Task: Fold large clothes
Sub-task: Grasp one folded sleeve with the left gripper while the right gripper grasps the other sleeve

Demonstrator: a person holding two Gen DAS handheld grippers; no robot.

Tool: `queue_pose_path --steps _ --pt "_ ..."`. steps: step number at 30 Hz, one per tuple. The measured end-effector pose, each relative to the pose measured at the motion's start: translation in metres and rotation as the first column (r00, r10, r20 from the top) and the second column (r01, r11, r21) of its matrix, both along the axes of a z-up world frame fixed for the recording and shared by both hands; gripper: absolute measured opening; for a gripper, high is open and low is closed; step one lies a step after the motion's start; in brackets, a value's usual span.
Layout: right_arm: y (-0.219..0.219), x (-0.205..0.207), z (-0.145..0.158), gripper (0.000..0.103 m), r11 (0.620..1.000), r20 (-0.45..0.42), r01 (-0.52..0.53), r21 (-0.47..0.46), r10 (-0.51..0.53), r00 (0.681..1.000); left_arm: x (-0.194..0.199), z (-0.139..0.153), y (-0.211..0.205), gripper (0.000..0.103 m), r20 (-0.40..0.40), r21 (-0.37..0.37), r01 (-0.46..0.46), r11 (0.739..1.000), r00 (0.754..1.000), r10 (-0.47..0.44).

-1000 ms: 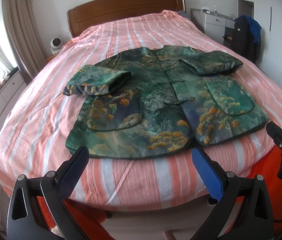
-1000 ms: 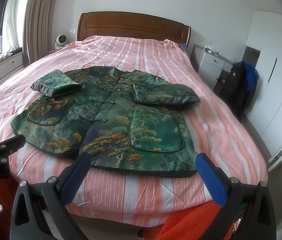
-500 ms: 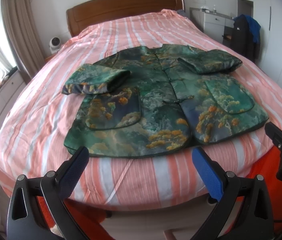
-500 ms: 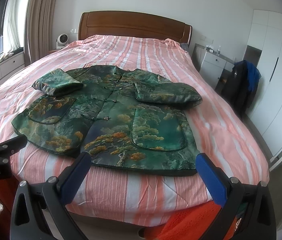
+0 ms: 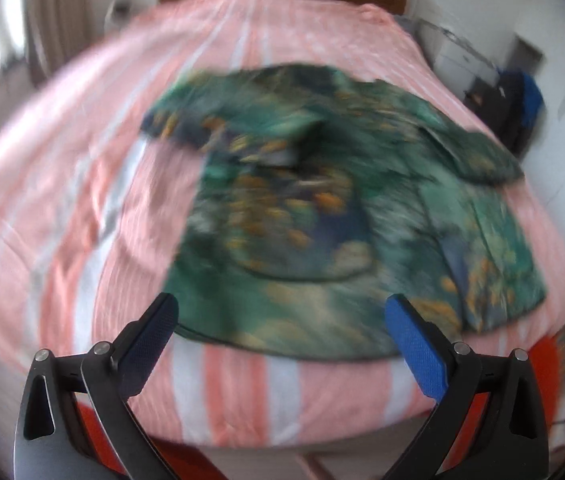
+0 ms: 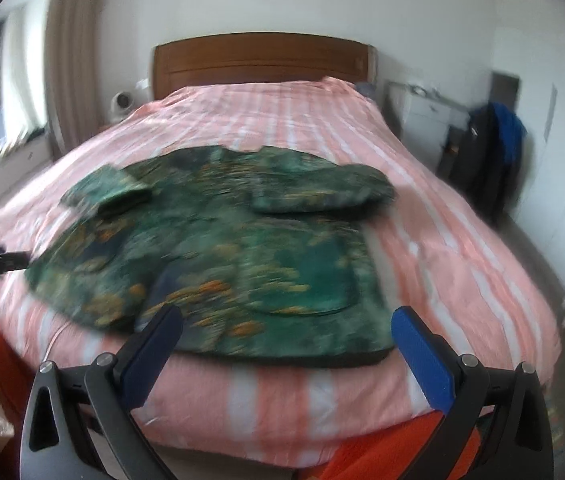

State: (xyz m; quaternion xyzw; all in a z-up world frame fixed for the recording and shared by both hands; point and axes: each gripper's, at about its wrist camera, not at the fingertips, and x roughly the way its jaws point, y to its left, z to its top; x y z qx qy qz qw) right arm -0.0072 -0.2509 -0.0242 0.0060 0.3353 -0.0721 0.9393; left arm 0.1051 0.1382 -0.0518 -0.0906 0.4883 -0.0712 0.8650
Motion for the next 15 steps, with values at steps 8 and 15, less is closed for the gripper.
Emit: queue_pose_path --steps 8,15 --pt "-0.144 0.073 -0.094 0.103 0.880 -0.292 0.139 0.454 0.000 0.956 0.060 -0.069 0.046 0.102 -0.163 -0.112 0.029 0.993 0.985 -0.047" --pt "-0.144 0.099 -0.127 0.021 0.835 -0.368 0.134 0.534 0.086 0.926 0.043 -0.076 0.004 0.014 -0.166 0.036 0.118 0.992 0.980 -0.110"
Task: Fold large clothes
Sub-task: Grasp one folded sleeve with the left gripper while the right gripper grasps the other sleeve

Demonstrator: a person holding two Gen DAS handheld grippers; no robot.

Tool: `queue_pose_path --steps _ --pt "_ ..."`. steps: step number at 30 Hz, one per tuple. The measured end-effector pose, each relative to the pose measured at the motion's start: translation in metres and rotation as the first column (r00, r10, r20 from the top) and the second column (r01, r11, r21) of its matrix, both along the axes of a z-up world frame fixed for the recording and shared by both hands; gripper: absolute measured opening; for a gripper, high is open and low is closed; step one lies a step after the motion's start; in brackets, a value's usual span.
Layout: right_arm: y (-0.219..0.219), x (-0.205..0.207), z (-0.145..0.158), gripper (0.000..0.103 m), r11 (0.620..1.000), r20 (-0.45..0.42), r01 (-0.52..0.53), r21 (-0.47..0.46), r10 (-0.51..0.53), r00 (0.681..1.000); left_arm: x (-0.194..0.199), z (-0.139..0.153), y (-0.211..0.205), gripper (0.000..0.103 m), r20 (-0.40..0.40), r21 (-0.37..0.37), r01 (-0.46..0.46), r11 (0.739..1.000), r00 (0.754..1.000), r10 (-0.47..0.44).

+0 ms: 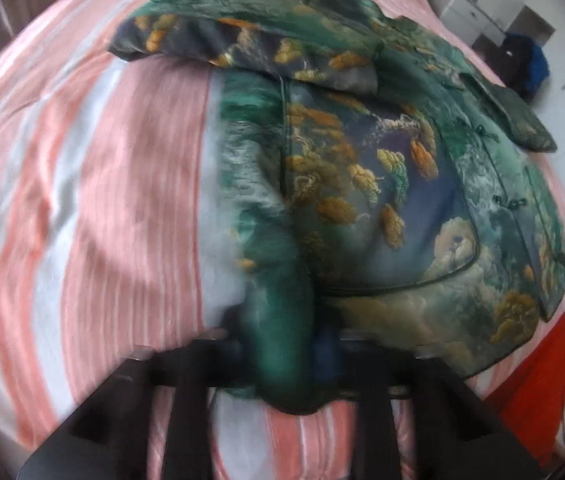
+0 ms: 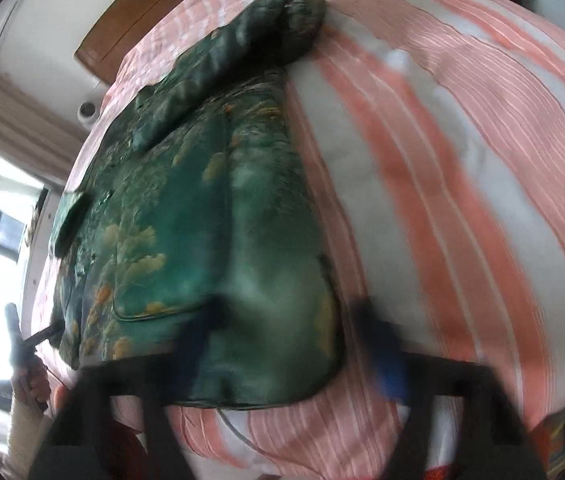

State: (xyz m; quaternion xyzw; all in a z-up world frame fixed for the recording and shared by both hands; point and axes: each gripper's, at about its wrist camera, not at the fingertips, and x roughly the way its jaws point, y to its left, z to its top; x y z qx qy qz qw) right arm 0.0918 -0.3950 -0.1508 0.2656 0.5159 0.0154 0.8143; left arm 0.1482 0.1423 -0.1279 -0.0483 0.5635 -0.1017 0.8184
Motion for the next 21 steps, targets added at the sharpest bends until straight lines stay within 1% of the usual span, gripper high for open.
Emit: queue_pose_path --steps 2,3,5,7,9,11,14,16,18,19,20,21 --pt "0.007 0.006 0.008 0.017 0.999 -0.012 -0.027 -0.034 0.027 1.000 -0.012 0.013 0.001 0.011 0.023 -0.013 -0.009 1.000 1.000 0.009" --pt "0.013 0.006 0.016 0.015 0.996 -0.011 -0.046 -0.075 0.045 0.999 -0.023 0.023 0.002 0.011 0.039 -0.030 -0.011 0.999 0.999 0.012" --pt "0.023 0.002 0.031 0.015 0.987 0.007 -0.070 -0.141 0.072 0.997 -0.043 0.035 0.003 0.011 0.054 -0.048 -0.004 0.999 0.999 0.007" --pt "0.033 -0.006 0.044 0.015 0.978 0.014 -0.086 -0.189 0.090 0.996 -0.067 0.042 0.004 0.011 0.054 -0.036 0.017 0.999 0.998 -0.015" --pt "0.033 -0.017 0.047 0.015 0.975 -0.004 -0.091 -0.201 0.092 0.996 -0.086 0.037 0.001 0.011 0.041 -0.005 0.027 1.000 0.999 -0.027" --pt "0.035 -0.029 0.044 0.015 0.974 -0.035 -0.100 -0.204 0.095 0.995 -0.105 0.024 0.001 0.011 0.009 0.027 0.026 0.999 1.000 -0.027" --pt "0.043 -0.045 0.026 0.015 0.972 -0.086 -0.110 -0.206 0.094 0.992 -0.118 0.011 0.002 0.012 -0.019 0.060 0.027 0.998 0.999 -0.026" --pt "0.047 -0.047 0.014 0.015 0.971 -0.102 -0.105 -0.216 0.084 0.991 -0.115 0.006 -0.001 0.013 -0.024 0.065 0.025 0.998 0.999 -0.024" --pt "0.048 -0.043 0.009 0.015 0.970 -0.096 -0.090 -0.225 0.070 0.993 -0.112 0.006 -0.003 0.018 -0.034 0.080 0.028 0.996 0.999 -0.025" --pt "0.050 -0.039 0.009 0.015 0.970 -0.093 -0.078 -0.230 0.058 0.994 -0.111 0.007 -0.006 0.026 -0.033 0.107 0.035 0.994 0.999 -0.031" --pt "0.047 -0.037 0.009 0.019 0.970 -0.088 -0.071 -0.233 0.052 0.995 -0.111 0.009 -0.006 0.037 -0.028 0.137 0.040 0.990 0.999 -0.036" --pt "0.048 -0.035 0.010 0.025 0.971 -0.078 -0.053 -0.234 0.036 0.996 -0.106 0.008 -0.012 0.040 -0.014 0.167 0.045 0.985 0.999 -0.044"
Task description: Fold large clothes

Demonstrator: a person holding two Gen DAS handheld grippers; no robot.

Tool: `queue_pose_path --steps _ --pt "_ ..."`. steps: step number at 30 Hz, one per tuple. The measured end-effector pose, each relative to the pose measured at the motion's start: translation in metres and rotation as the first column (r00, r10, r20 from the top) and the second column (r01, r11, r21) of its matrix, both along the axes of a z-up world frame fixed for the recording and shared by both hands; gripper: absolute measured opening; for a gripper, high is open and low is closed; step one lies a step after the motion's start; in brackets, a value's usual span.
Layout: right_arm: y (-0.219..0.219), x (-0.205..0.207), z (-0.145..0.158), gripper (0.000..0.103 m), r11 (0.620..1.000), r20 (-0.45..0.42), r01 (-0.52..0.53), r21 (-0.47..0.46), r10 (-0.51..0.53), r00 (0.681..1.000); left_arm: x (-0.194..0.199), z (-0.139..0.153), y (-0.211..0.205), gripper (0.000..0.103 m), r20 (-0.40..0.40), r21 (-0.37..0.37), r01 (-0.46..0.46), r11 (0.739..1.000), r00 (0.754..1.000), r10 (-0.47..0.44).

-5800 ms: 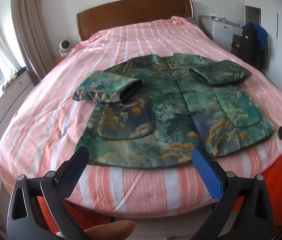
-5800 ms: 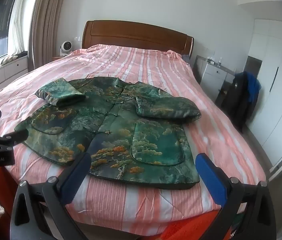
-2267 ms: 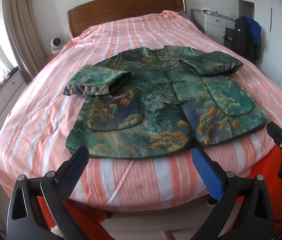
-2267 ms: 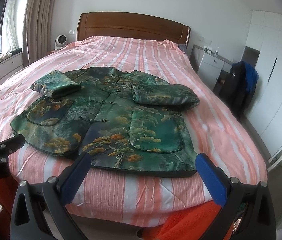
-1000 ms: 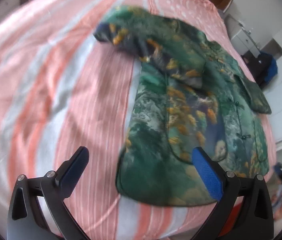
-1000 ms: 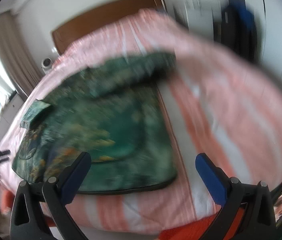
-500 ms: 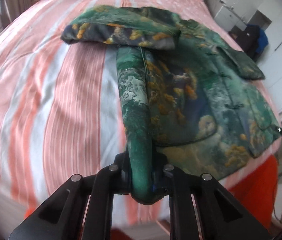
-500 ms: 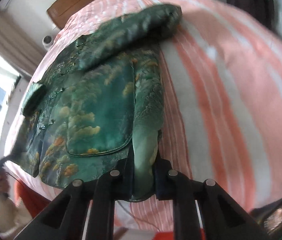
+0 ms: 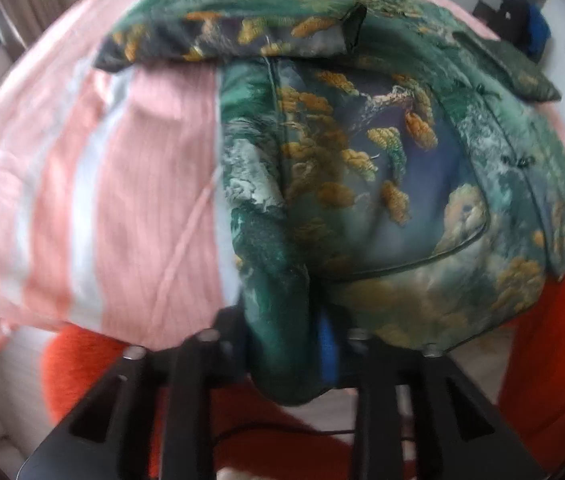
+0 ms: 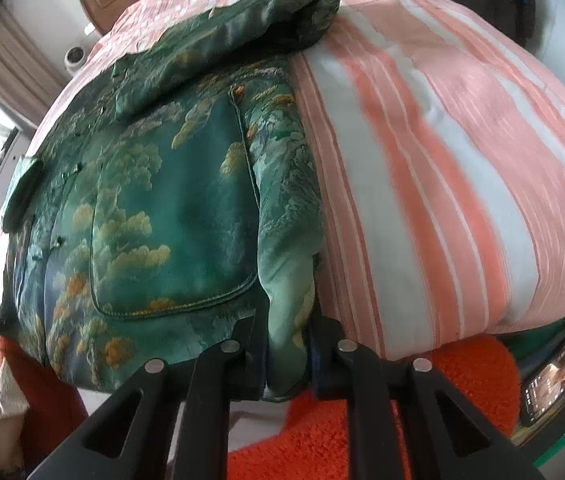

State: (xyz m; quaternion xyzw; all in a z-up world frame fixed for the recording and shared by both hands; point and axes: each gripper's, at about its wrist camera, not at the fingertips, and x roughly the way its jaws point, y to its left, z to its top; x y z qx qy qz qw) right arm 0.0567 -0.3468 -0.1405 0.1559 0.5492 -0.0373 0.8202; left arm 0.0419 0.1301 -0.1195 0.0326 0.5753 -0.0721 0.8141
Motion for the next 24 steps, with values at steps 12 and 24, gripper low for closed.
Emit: queue_pose_path --steps 12,24 --pt "0.018 -0.035 0.047 0.059 0.987 0.236 0.103 -0.126 -0.071 0.969 0.078 0.090 -0.076 0.102 0.322 0.246 0.245 0.938 0.892 -0.318" --pt "0.122 -0.080 0.039 0.059 0.968 0.303 -0.165 -0.190 0.218 0.928 0.165 0.057 0.005 0.017 0.272 0.047 -0.050 0.998 0.962 0.035"
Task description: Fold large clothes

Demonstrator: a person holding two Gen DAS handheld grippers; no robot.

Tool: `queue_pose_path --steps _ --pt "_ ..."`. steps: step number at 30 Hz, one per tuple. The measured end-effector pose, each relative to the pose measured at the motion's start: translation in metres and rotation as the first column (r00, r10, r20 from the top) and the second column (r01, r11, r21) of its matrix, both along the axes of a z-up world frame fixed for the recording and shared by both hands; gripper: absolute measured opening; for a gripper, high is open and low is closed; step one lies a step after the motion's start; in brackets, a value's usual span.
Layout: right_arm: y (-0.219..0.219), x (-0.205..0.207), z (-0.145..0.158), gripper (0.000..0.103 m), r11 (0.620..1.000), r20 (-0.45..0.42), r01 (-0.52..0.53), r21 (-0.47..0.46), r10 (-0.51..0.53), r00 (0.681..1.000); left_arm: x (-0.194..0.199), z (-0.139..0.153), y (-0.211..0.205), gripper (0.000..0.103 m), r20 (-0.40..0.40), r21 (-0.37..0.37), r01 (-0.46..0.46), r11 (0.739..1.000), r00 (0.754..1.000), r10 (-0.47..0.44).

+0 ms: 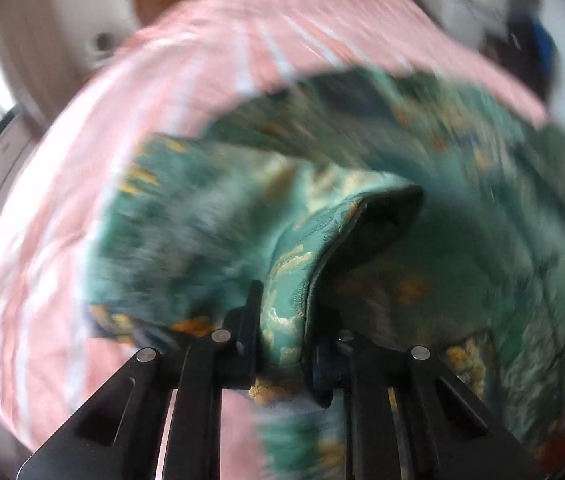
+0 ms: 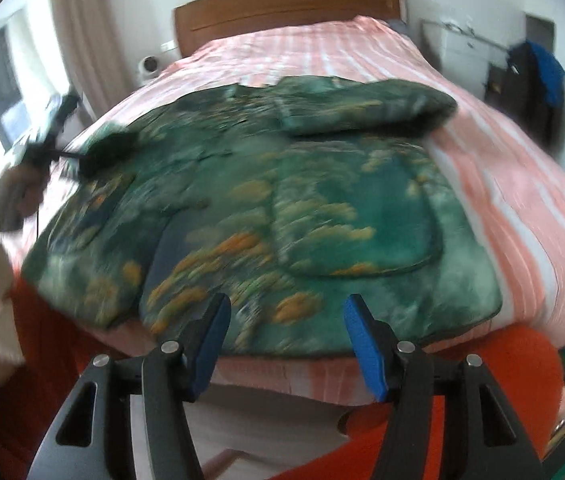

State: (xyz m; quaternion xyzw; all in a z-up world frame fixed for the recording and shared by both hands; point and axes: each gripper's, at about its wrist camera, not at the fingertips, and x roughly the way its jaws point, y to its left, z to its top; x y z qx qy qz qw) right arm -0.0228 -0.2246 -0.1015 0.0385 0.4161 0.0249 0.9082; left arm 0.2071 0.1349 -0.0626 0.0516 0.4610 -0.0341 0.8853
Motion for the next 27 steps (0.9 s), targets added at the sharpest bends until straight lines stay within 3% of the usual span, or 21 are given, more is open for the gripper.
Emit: queue_pose_path --steps 3,5,6,7,8,9,10,11,12,13,14,16,17,20,21,25,27 --pt "0.008 -0.004 -0.004 0.059 0.999 0.012 -0.040 0.008 0.040 0.999 -0.010 0.039 0.074 0.017 0.088 -0.050 -0.158 0.986 0.983 0.162" --pt "0.012 -0.003 -0.002 0.059 0.998 0.035 -0.059 0.009 0.058 0.998 -0.018 0.055 0.140 0.017 0.113 -0.084 -0.306 0.948 0.942 0.314" --pt "0.013 -0.002 0.001 0.059 0.998 0.053 -0.064 0.011 0.064 0.997 -0.022 0.057 0.178 0.019 0.108 -0.093 -0.398 0.913 0.907 0.407" --pt "0.017 -0.002 0.003 0.059 0.998 0.064 -0.069 0.013 0.068 0.996 -0.027 0.053 0.209 0.028 0.096 -0.100 -0.472 0.876 0.871 0.481" --pt "0.019 0.000 0.003 0.059 0.997 0.071 -0.076 0.017 0.074 0.995 -0.031 0.048 0.234 0.044 0.083 -0.099 -0.533 0.840 0.837 0.541" --pt "0.023 0.002 0.002 0.059 0.997 0.071 -0.082 0.017 0.080 0.994 -0.038 0.037 0.268 0.057 0.059 -0.082 -0.622 0.779 0.777 0.626" --pt "0.026 0.004 0.002 0.059 0.996 0.070 -0.090 0.014 0.089 0.994 -0.043 0.029 0.286 0.075 0.044 -0.059 -0.676 0.735 0.733 0.678" --pt "0.027 0.006 0.002 0.059 0.995 0.067 -0.098 0.014 0.097 0.993 -0.053 0.017 0.309 0.077 0.022 -0.027 -0.741 0.671 0.671 0.741" --pt "0.027 0.007 0.003 0.059 0.994 0.061 -0.109 0.020 0.108 0.992 -0.061 0.008 0.322 0.077 0.005 -0.016 -0.772 0.636 0.636 0.772" --pt "0.024 0.008 0.005 0.059 0.993 0.055 -0.115 0.030 0.113 0.992 -0.074 -0.004 0.336 0.077 -0.022 -0.029 -0.795 0.606 0.606 0.795" --pt "0.018 0.012 0.009 0.059 0.993 0.049 -0.112 0.040 0.110 0.993 -0.082 -0.008 0.341 0.077 -0.034 -0.048 -0.802 0.595 0.597 0.802" --pt "0.004 0.025 0.020 0.067 0.994 0.040 -0.099 0.036 0.097 0.994 -0.100 -0.016 0.343 0.079 -0.046 -0.094 -0.804 0.587 0.592 0.805" --pt "-0.004 0.037 0.028 0.077 0.996 0.040 -0.092 0.010 0.091 0.995 -0.107 -0.017 0.339 0.079 -0.044 -0.109 -0.799 0.591 0.598 0.800" --pt "-0.003 0.080 0.052 0.092 0.981 0.063 -0.121 -0.153 0.132 0.989 -0.118 -0.020 0.313 0.082 -0.037 -0.149 -0.763 0.629 0.641 0.767" --pt "0.007 0.101 0.055 0.098 0.956 0.062 -0.164 -0.244 0.184 0.981 -0.121 -0.020 0.300 0.083 -0.031 -0.163 -0.745 0.647 0.659 0.751" --pt "0.037 0.187 0.019 0.100 0.820 -0.017 -0.256 -0.512 0.289 0.957 -0.138 -0.015 0.253 0.084 -0.021 -0.208 -0.668 0.714 0.733 0.680" --pt "0.036 0.225 -0.003 0.100 0.811 -0.045 -0.234 -0.537 0.250 0.967 -0.145 -0.010 0.238 0.086 -0.016 -0.218 -0.639 0.737 0.758 0.652"
